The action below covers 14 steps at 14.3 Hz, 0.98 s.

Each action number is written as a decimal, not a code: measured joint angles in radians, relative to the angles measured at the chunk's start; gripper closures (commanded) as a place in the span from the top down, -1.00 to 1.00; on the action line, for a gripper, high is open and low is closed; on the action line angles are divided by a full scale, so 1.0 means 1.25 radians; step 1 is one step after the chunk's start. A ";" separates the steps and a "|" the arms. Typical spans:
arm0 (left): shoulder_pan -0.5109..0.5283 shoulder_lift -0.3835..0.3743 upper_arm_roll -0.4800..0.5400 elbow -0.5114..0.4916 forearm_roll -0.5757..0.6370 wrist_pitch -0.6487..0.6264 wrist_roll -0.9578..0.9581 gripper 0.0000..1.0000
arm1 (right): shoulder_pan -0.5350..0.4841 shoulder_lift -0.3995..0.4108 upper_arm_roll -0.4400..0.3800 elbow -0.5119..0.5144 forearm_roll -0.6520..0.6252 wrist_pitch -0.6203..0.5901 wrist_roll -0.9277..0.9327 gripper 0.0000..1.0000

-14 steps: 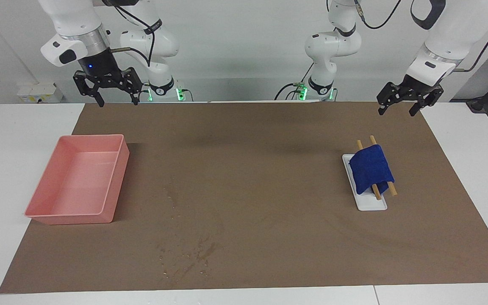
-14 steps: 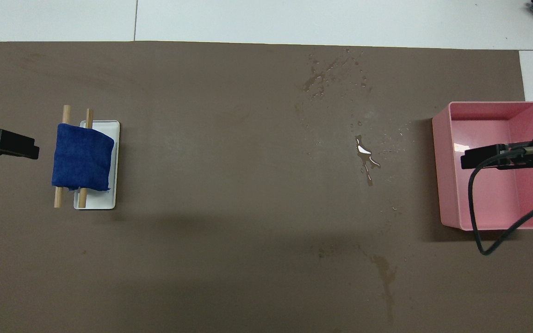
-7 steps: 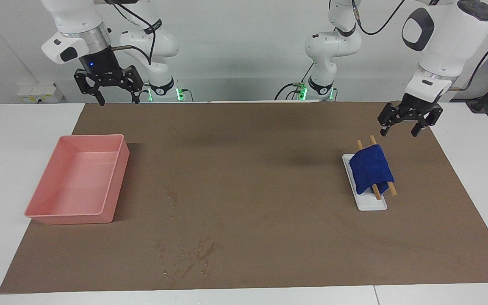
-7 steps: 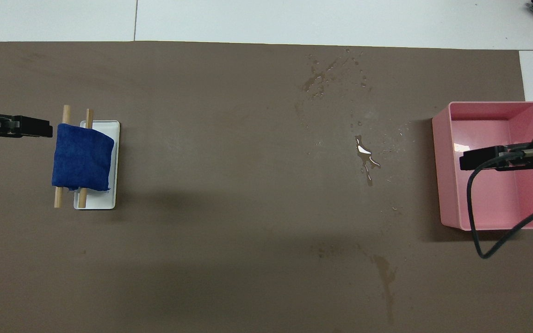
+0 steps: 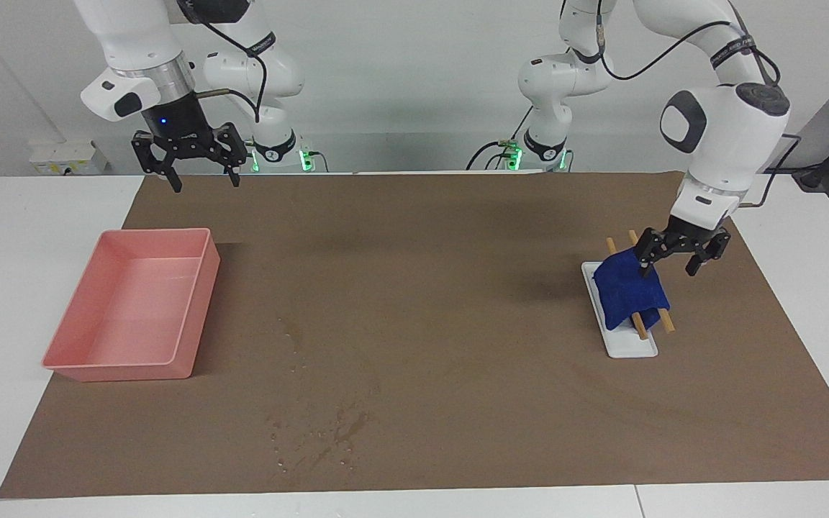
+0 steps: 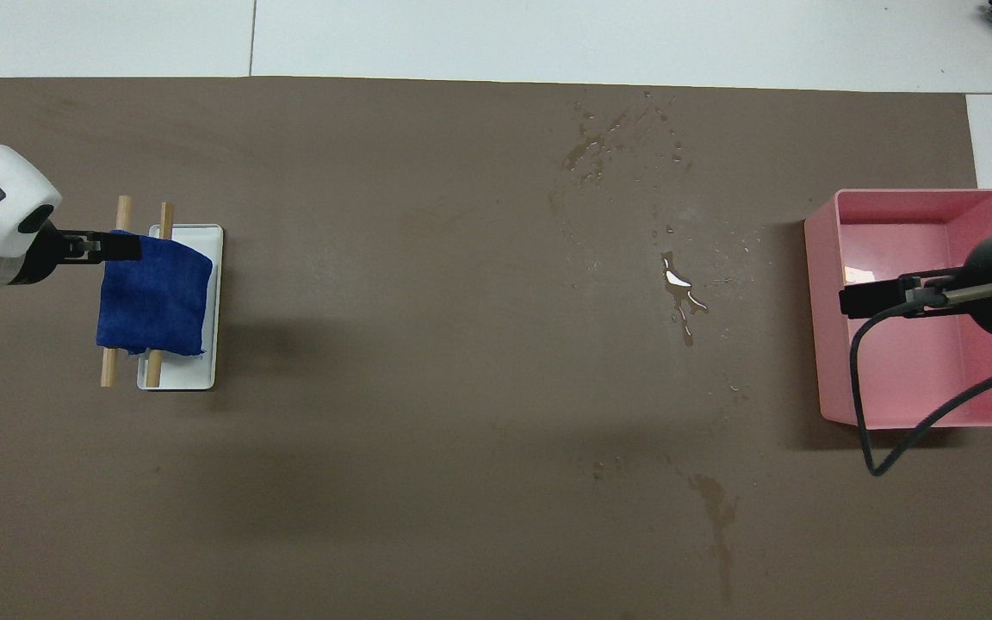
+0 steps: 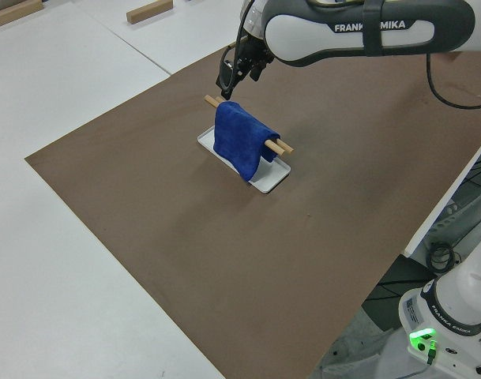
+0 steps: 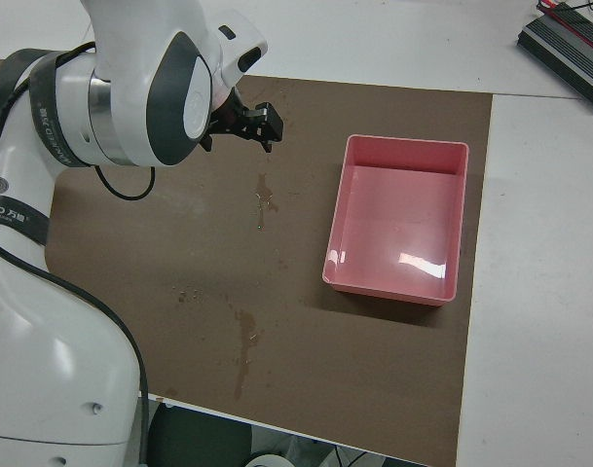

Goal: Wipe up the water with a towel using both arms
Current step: 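Grasp the blue towel with the left gripper while the right gripper rises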

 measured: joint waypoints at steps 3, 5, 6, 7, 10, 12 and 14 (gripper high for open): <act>0.001 0.007 0.000 -0.044 0.000 0.040 -0.003 0.72 | -0.002 -0.010 -0.001 -0.023 0.001 0.009 0.000 1.00; 0.002 0.007 0.000 -0.057 0.000 0.054 -0.013 0.57 | -0.010 -0.010 -0.005 -0.028 0.018 0.023 0.002 1.00; 0.002 0.007 0.000 -0.059 0.000 0.061 -0.017 0.52 | -0.015 -0.010 -0.006 -0.030 0.034 0.032 0.011 1.00; 0.002 0.007 0.000 -0.061 0.000 0.066 -0.018 0.47 | -0.018 -0.009 -0.008 -0.032 0.053 0.040 0.036 1.00; 0.002 0.007 0.001 -0.065 0.000 0.071 -0.021 0.15 | -0.014 -0.006 -0.005 -0.034 0.109 0.047 0.200 1.00; 0.002 0.007 0.002 -0.068 0.000 0.072 -0.025 -0.18 | -0.001 -0.006 0.000 -0.035 0.152 0.047 0.316 1.00; 0.003 0.007 0.002 -0.069 0.000 0.074 -0.033 -0.21 | 0.011 -0.006 0.002 -0.036 0.180 0.047 0.387 1.00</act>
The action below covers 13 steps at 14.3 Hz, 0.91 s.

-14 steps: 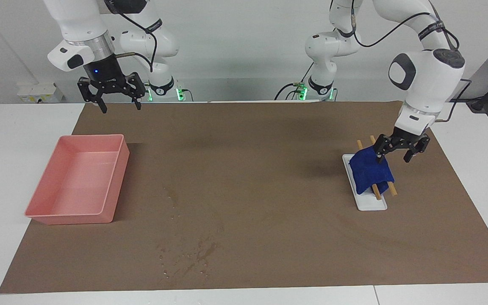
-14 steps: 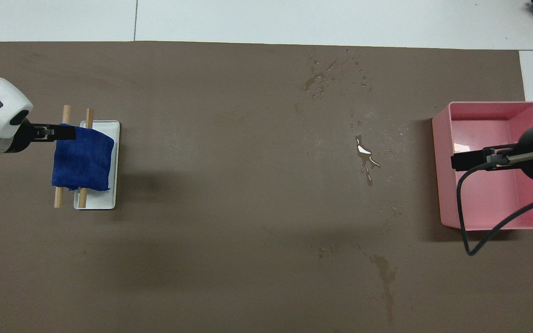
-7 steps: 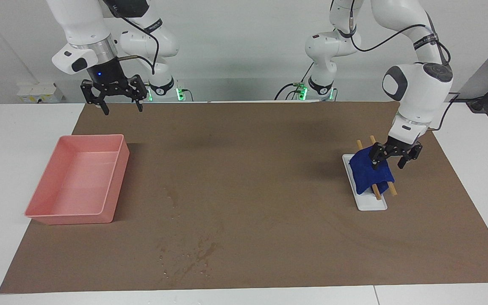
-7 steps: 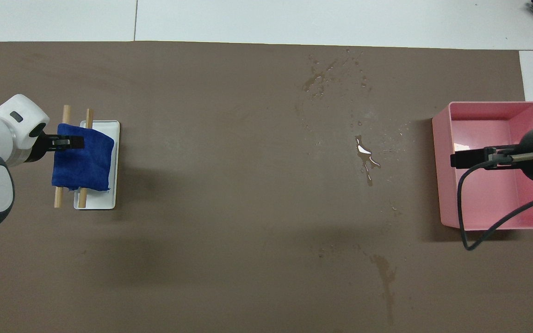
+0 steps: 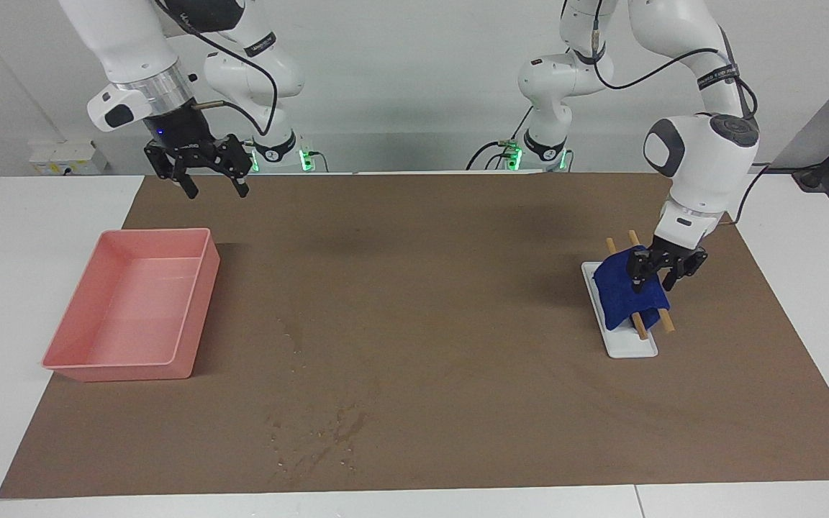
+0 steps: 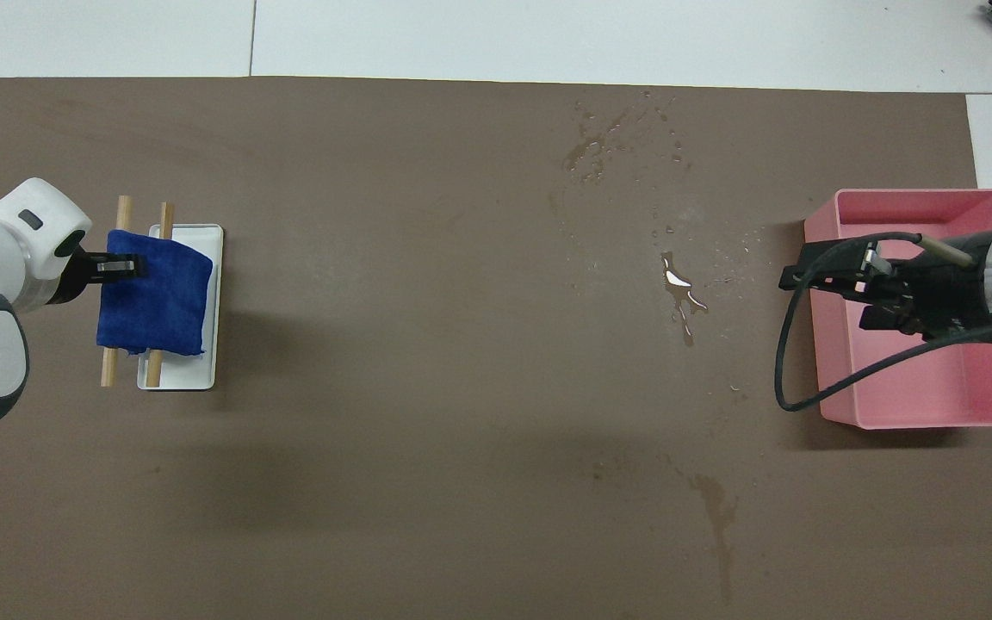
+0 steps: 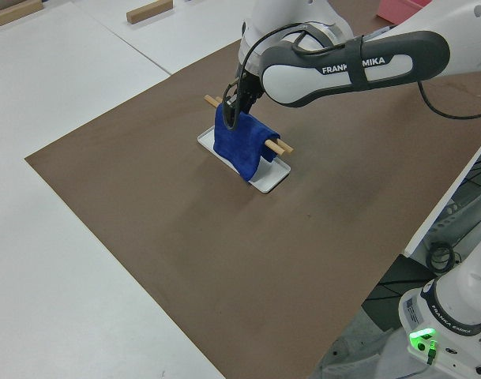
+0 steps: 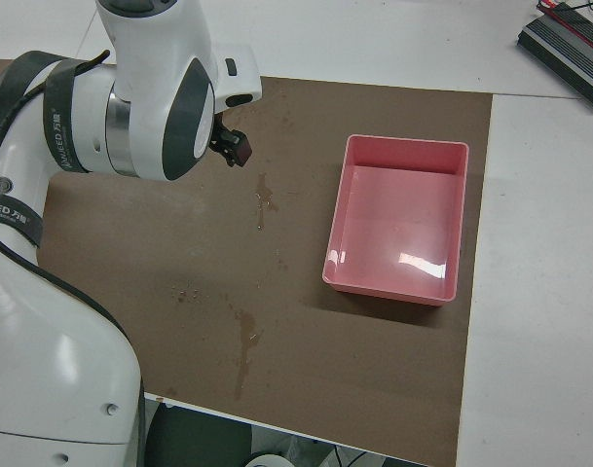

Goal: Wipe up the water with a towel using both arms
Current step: 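Grasp the blue towel with the left gripper while the right gripper rises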

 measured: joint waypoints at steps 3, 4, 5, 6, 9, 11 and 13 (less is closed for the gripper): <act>0.002 0.000 0.003 0.000 0.000 0.002 -0.005 -0.21 | 0.021 0.000 0.001 -0.004 0.060 0.010 0.137 1.00; 0.003 0.000 0.003 0.000 0.000 0.002 -0.006 -0.21 | 0.028 0.000 0.001 -0.005 0.087 0.025 0.186 1.00; 0.004 0.000 0.003 0.000 0.000 0.003 -0.006 -0.21 | 0.035 0.000 0.001 -0.009 0.118 0.045 0.239 1.00; 0.006 0.000 0.002 0.000 0.000 0.003 -0.007 -0.21 | 0.041 0.000 0.002 -0.014 0.149 0.072 0.294 1.00; 0.009 0.000 0.002 0.003 0.000 0.003 -0.007 0.21 | 0.075 0.001 0.002 -0.032 0.182 0.143 0.407 1.00; 0.009 0.000 0.002 0.004 0.000 0.004 -0.007 0.22 | 0.096 0.001 0.002 -0.040 0.182 0.159 0.439 1.00; 0.009 -0.001 0.002 0.004 0.000 0.004 -0.007 0.14 | 0.099 0.001 0.002 -0.043 0.183 0.160 0.444 1.00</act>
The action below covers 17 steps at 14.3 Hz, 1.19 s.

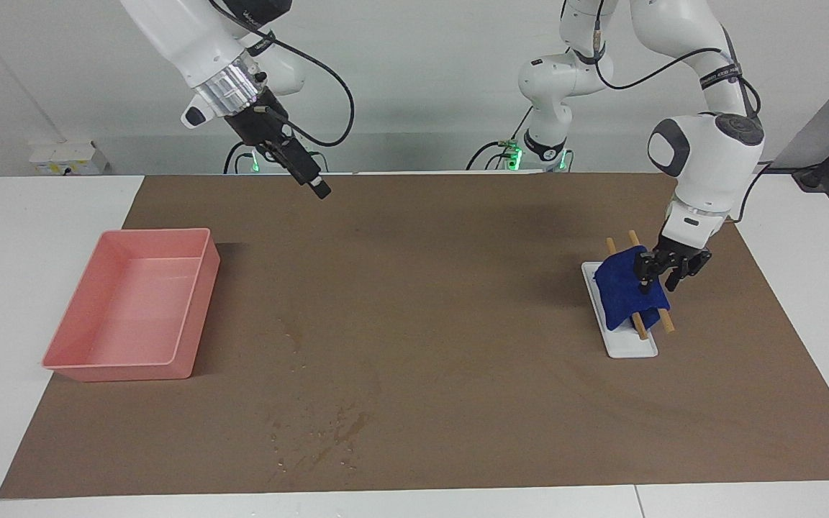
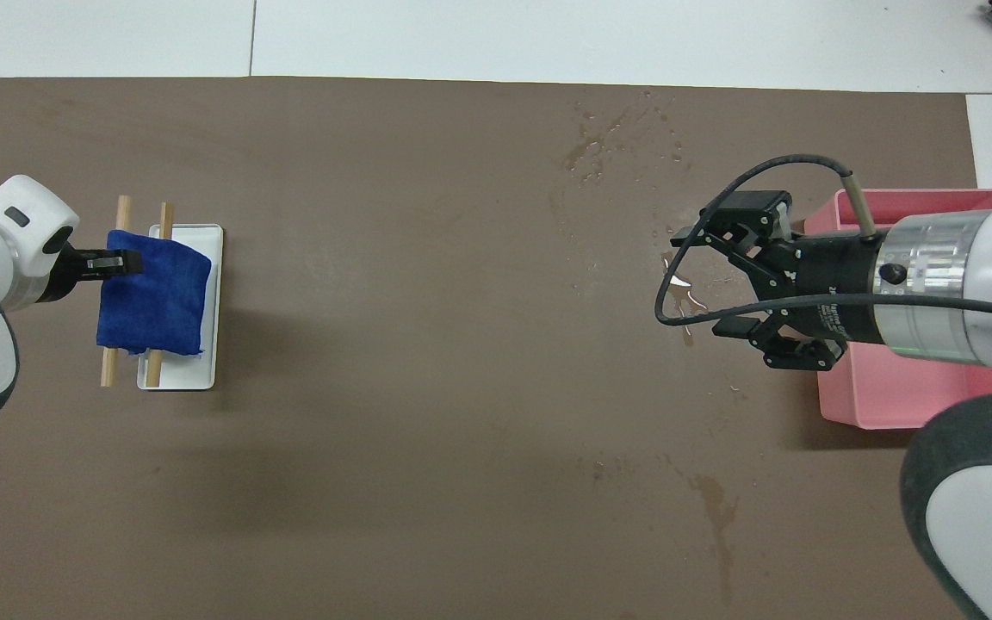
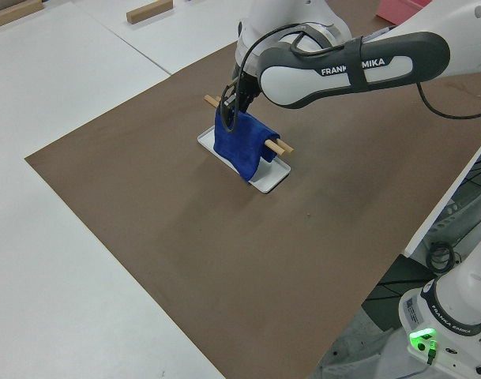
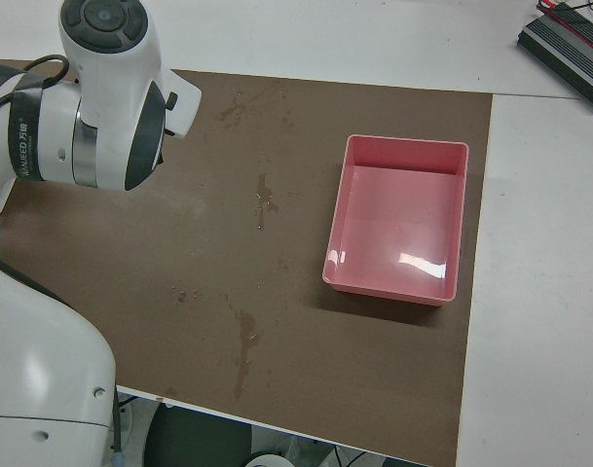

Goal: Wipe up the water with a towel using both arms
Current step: 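Grasp the blue towel with the left gripper while the right gripper rises, then lift the blue towel with the left gripper toward the right gripper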

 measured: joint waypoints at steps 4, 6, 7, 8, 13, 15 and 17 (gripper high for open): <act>0.000 -0.001 -0.001 0.004 0.000 0.000 0.000 -0.69 | 0.000 0.000 -0.001 -0.002 0.000 0.000 0.000 1.00; 0.000 -0.001 -0.001 0.005 0.000 0.000 0.000 -1.00 | 0.000 0.000 -0.001 -0.002 0.000 0.000 0.000 1.00; 0.000 -0.002 -0.001 0.007 0.000 0.002 0.000 -1.00 | 0.000 0.000 -0.001 -0.002 0.000 0.000 0.000 1.00; 0.000 -0.006 -0.001 0.009 0.000 0.001 0.000 -1.00 | 0.000 0.000 -0.001 -0.002 0.000 0.000 0.000 1.00; 0.000 -0.008 -0.003 0.013 0.001 -0.006 -0.013 -1.00 | 0.000 0.000 -0.001 -0.003 0.000 0.000 0.000 1.00; 0.000 -0.008 -0.007 0.054 0.000 -0.077 -0.061 -1.00 | 0.000 0.000 -0.001 -0.003 0.000 0.000 0.000 1.00; -0.007 -0.008 -0.017 0.140 -0.015 -0.195 -0.124 -1.00 | 0.000 0.000 -0.001 -0.005 0.000 0.000 0.000 1.00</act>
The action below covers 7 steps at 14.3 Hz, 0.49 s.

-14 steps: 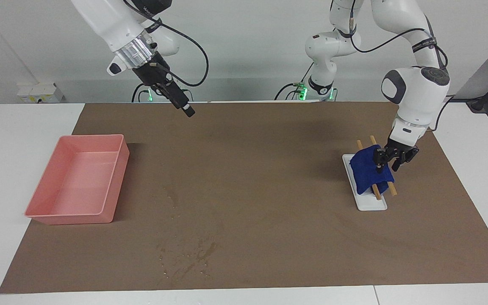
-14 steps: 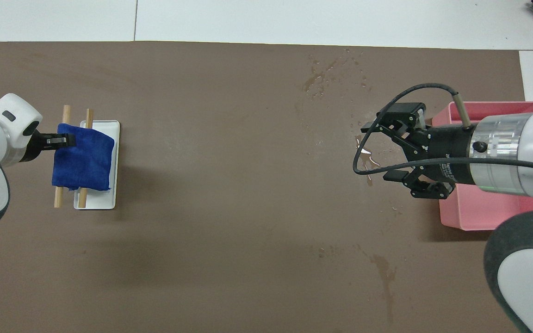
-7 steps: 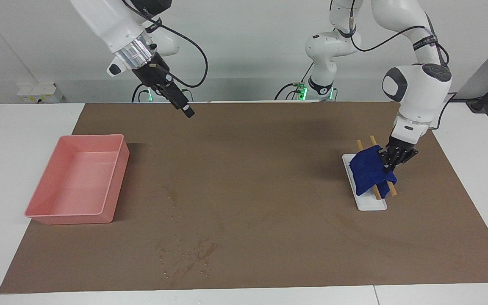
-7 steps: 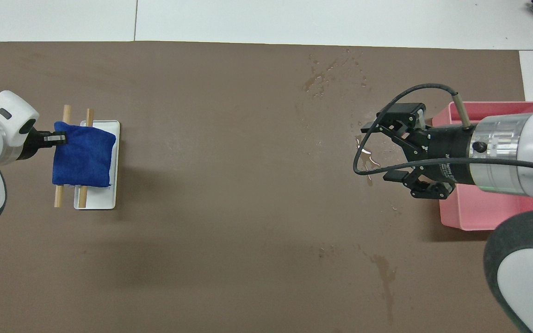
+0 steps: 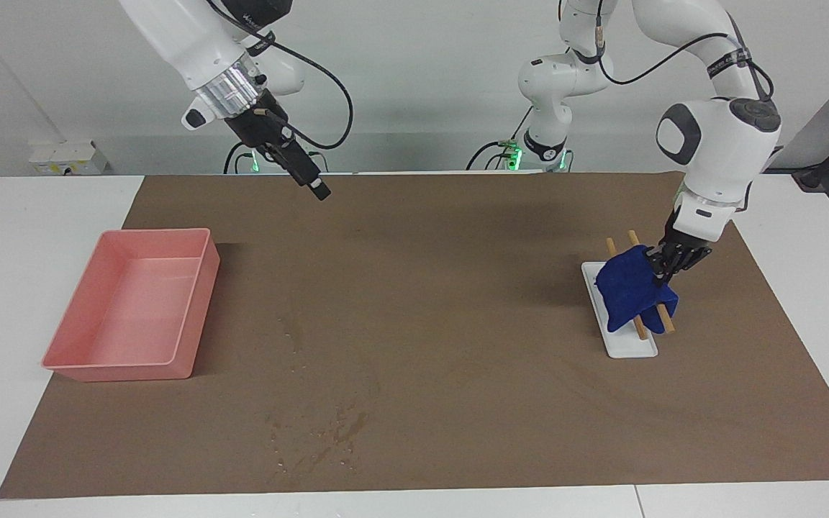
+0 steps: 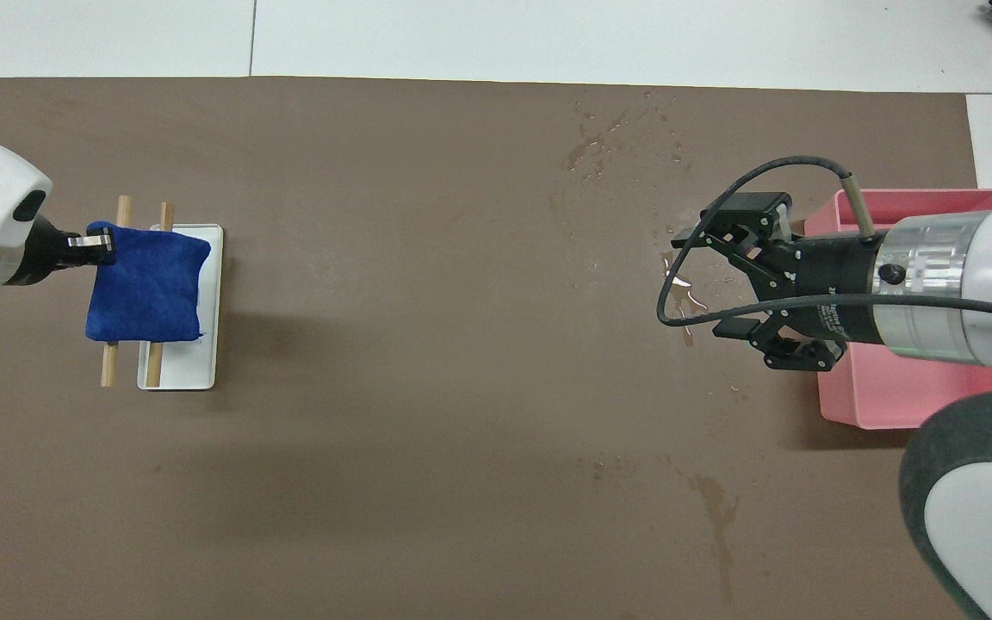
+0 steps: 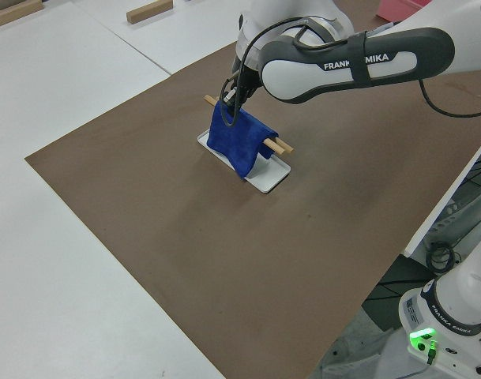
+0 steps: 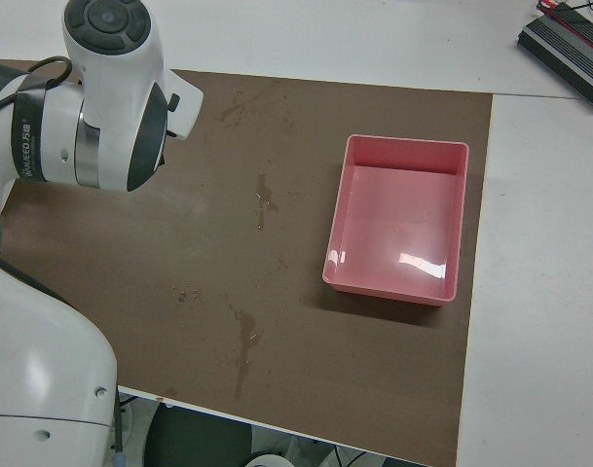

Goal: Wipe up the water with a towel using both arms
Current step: 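Lift the blue towel with the left gripper toward the right gripper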

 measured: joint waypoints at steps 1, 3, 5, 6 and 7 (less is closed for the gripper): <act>-0.010 0.000 -0.003 0.044 -0.026 -0.049 -0.037 -1.00 | 0.000 0.000 0.000 -0.002 0.000 0.000 0.000 1.00; -0.033 -0.001 -0.008 0.110 -0.097 -0.109 -0.129 -1.00 | 0.001 0.000 0.000 -0.006 0.000 0.000 0.000 1.00; -0.066 -0.001 -0.010 0.149 -0.184 -0.141 -0.273 -1.00 | 0.005 0.000 0.001 -0.009 0.001 0.000 0.001 1.00; -0.086 -0.001 -0.013 0.157 -0.223 -0.144 -0.363 -1.00 | 0.012 0.000 0.002 -0.010 0.006 0.001 0.011 1.00; -0.111 -0.001 -0.019 0.161 -0.259 -0.143 -0.468 -1.00 | 0.024 0.000 0.002 -0.013 0.017 0.009 0.037 1.00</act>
